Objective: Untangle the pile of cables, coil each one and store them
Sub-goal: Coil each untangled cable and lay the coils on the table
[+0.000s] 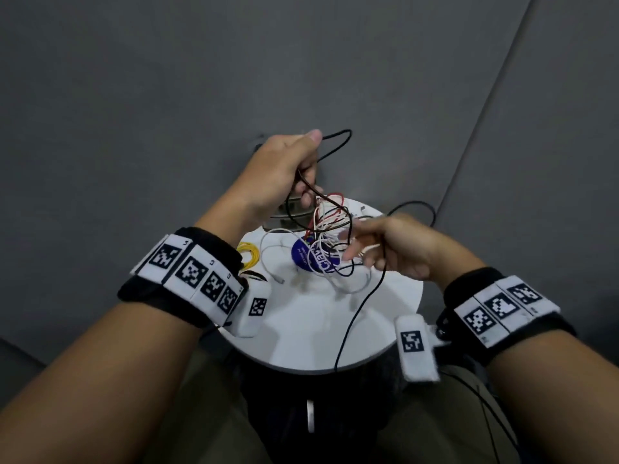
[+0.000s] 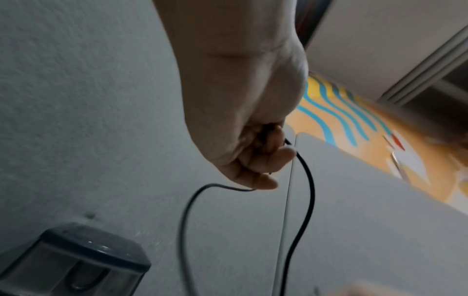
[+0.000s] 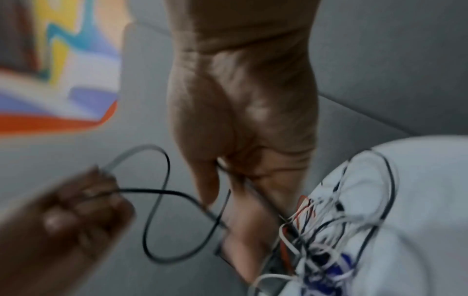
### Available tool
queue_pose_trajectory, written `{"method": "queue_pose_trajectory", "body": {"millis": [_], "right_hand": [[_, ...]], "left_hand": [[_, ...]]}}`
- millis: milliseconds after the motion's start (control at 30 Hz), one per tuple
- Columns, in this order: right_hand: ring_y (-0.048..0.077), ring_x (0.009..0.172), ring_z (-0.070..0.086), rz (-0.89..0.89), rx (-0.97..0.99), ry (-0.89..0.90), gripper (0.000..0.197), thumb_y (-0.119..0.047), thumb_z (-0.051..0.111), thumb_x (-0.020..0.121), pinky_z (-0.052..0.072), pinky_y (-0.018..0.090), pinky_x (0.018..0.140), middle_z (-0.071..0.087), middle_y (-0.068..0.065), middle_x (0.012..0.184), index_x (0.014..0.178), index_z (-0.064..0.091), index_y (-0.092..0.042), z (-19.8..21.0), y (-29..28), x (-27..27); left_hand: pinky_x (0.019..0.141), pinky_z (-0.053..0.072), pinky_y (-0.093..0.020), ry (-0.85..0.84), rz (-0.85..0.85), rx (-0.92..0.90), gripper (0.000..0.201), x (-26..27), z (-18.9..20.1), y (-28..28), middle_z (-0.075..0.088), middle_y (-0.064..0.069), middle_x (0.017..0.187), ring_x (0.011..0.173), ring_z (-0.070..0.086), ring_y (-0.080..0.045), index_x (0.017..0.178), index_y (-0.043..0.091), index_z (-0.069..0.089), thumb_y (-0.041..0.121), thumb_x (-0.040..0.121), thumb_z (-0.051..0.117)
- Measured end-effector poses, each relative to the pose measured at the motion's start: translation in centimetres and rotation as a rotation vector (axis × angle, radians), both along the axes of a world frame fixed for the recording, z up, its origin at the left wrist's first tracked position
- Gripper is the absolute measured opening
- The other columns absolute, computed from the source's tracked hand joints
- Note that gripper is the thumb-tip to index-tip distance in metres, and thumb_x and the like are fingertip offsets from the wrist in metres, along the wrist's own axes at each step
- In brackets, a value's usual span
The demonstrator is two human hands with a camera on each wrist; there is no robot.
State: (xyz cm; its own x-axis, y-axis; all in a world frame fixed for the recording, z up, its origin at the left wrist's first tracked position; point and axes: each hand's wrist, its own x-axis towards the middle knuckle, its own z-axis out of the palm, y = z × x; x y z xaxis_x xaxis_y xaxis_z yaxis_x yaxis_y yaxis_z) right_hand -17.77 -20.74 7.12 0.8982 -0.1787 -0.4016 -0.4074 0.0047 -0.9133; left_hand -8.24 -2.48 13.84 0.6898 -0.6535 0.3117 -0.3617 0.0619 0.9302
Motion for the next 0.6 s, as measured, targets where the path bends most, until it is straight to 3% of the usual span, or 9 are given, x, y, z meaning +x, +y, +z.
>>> {"method": "queue_pose_trajectory", "body": {"millis": [67,133,167,233,333,400,467,533,600], "right_hand": [[0.018,0.07,0.071,0.22,-0.357,0.131,0.038,-0.042,0.059,0.098,0.055,0.025,0.063,0.078,0.012,0.091,0.105,0.067,-0.005,-1.3,0.2,-0.6],[0.013,0.087,0.075,0.441,-0.645,0.269,0.053,-0.06,0.063,0.09,0.057,0.033,0.082,0.079,0.003,0.092,0.1,0.071,-0.008,-2.1,-0.3,-1.2],[0.011,0.089,0.075,0.509,-0.716,0.345,0.059,-0.066,0.064,0.085,0.057,0.036,0.086,0.079,0.0,0.09,0.098,0.072,-0.009,-2.3,-0.6,-1.5],[0.014,0.085,0.075,0.56,-0.793,0.477,0.066,-0.071,0.066,0.08,0.059,0.035,0.081,0.079,0.001,0.086,0.097,0.072,-0.008,-2.5,-1.6,-2.0],[0.022,0.064,0.069,0.538,-0.981,0.568,0.057,-0.059,0.061,0.093,0.057,0.03,0.065,0.078,0.01,0.081,0.088,0.07,-0.003,-1.5,-2.5,-2.2],[0.022,0.062,0.067,0.422,-1.153,0.405,0.039,-0.037,0.059,0.1,0.054,0.028,0.064,0.078,0.01,0.082,0.085,0.071,-0.003,0.7,-2.4,-1.8],[0.028,0.085,0.069,0.151,-1.19,0.0,0.012,-0.017,0.06,0.093,0.052,0.031,0.074,0.074,0.008,0.092,0.091,0.07,-0.009,2.8,-1.8,-1.2],[0.026,0.099,0.064,-0.052,-0.814,-0.423,0.024,-0.008,0.062,0.08,0.053,0.034,0.083,0.067,0.003,0.102,0.102,0.065,-0.015,4.7,0.0,-0.6],[0.02,0.097,0.064,0.007,-0.426,-0.62,0.038,-0.011,0.06,0.073,0.052,0.029,0.083,0.069,0.003,0.105,0.111,0.063,-0.012,6.3,1.9,-0.2]], "left_hand": [[0.064,0.055,-0.039,0.073,-0.038,-0.051,0.046,-1.2,0.2,0.9,0.031,-0.004,0.05,0.038,0.033,-0.018,0.065,0.017,0.034,0.025,0.11,0.038],[0.056,0.036,-0.039,0.1,-0.036,-0.107,0.047,-1.8,0.2,1.7,0.03,0.0,0.052,0.042,0.025,-0.017,0.063,0.019,0.033,0.027,0.109,0.041],[0.058,0.024,-0.044,0.087,-0.014,-0.122,0.046,-1.9,0.1,2.1,0.03,0.001,0.054,0.048,0.024,-0.017,0.062,0.021,0.034,0.029,0.106,0.043],[0.062,0.021,-0.041,-0.009,0.071,-0.081,0.043,-1.7,-0.2,2.7,0.037,0.003,0.058,0.057,0.028,-0.017,0.061,0.023,0.036,0.036,0.102,0.045],[0.055,0.033,-0.028,-0.077,0.094,0.038,0.045,-1.7,-0.5,2.7,0.045,0.002,0.06,0.056,0.036,-0.013,0.065,0.021,0.038,0.035,0.108,0.04],[0.052,0.037,-0.025,-0.054,0.04,0.091,0.044,-2.0,-0.5,2.3,0.039,0.002,0.058,0.052,0.036,-0.012,0.068,0.018,0.037,0.03,0.111,0.037],[0.053,0.042,-0.028,-0.039,0.002,0.124,0.044,-2.2,-0.4,1.7,0.034,0.004,0.055,0.048,0.036,-0.012,0.068,0.017,0.037,0.029,0.111,0.037],[0.053,0.041,-0.03,-0.046,-0.008,0.155,0.045,-2.3,-0.3,1.2,0.033,0.008,0.052,0.043,0.039,-0.012,0.067,0.016,0.039,0.031,0.11,0.038],[0.049,0.04,-0.028,-0.038,-0.021,0.155,0.045,-2.6,0.0,0.7,0.032,0.011,0.05,0.041,0.037,-0.011,0.068,0.017,0.041,0.032,0.11,0.04]]}}
